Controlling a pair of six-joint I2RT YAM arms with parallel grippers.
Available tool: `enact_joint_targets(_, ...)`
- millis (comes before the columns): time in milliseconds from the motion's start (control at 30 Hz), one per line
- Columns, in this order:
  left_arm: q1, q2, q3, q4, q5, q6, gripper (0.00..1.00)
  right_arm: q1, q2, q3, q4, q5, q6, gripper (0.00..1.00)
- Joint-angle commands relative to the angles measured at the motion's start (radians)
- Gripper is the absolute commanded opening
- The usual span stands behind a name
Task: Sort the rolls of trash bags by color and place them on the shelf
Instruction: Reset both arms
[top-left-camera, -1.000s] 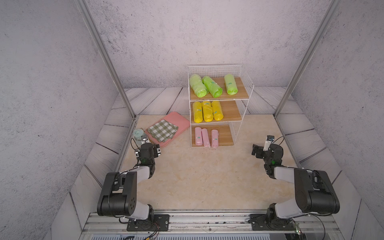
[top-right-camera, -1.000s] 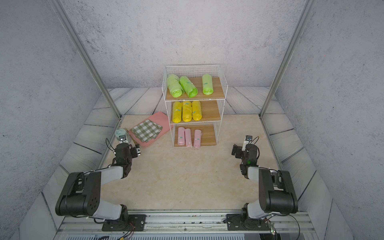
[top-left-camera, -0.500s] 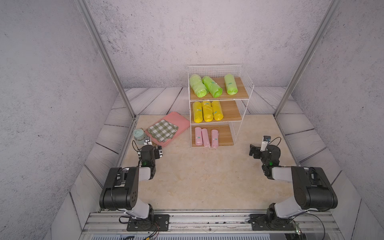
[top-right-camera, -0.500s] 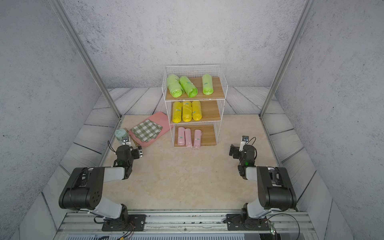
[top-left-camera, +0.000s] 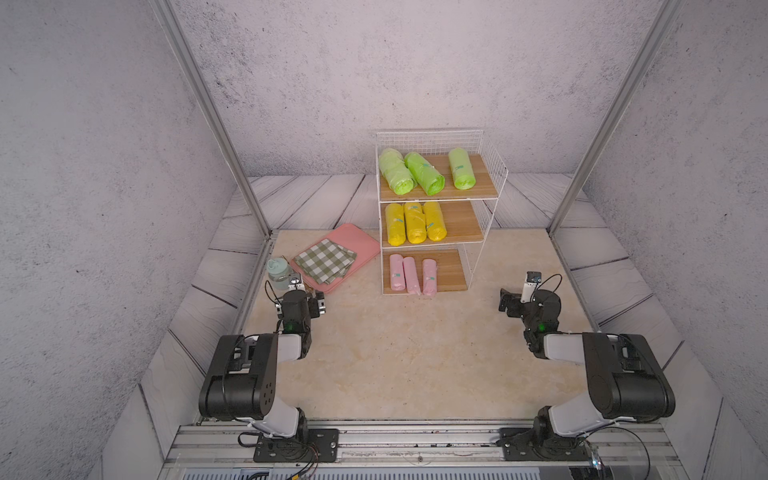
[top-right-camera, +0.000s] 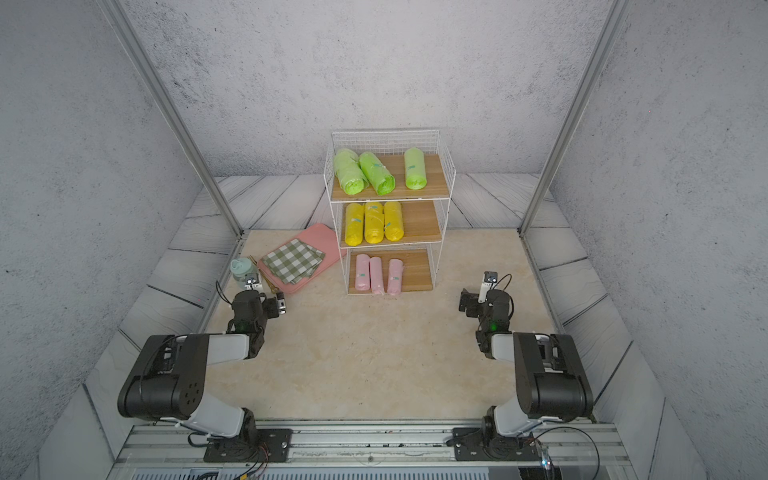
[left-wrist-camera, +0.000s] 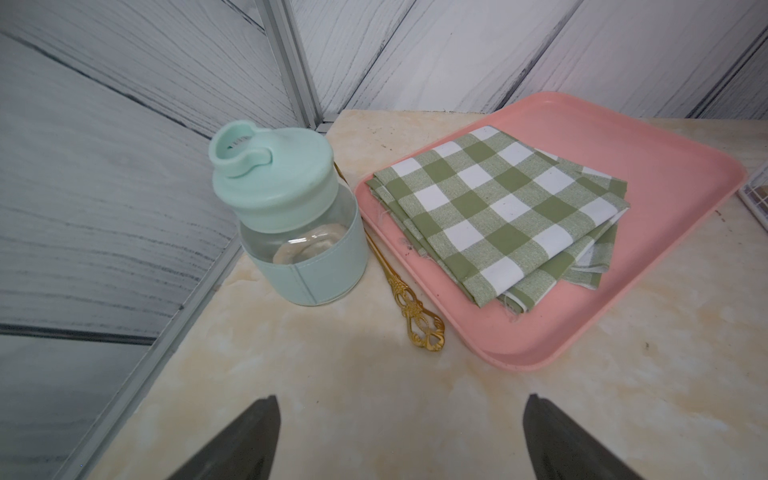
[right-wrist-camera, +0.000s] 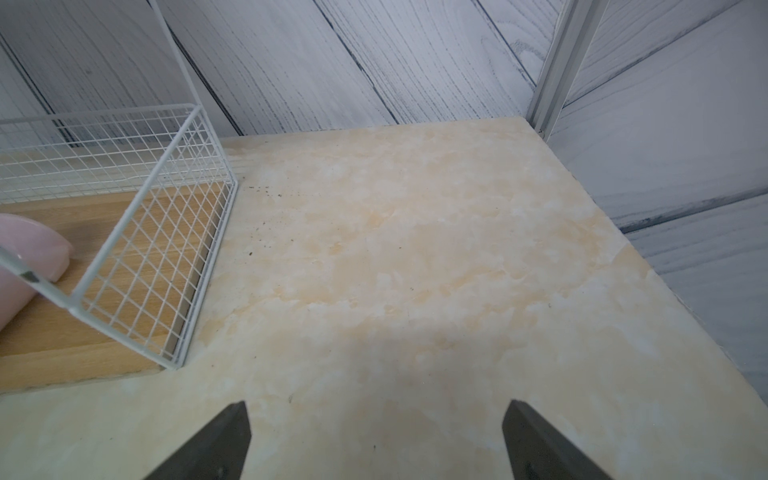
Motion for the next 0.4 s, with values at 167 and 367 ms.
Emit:
enact_joint_targets(167,0.001,-0.003,0.020,0.000,0.002,0.009,0.97,0.004,0.012,0.008,0.000,0.015,-0.006,0.99)
enact_joint_targets(367,-0.002,-0.011,0.008,0.013,0.013,0.015,0.97,0.004,0.012,0.008,0.000,0.015,-0.003,0.99)
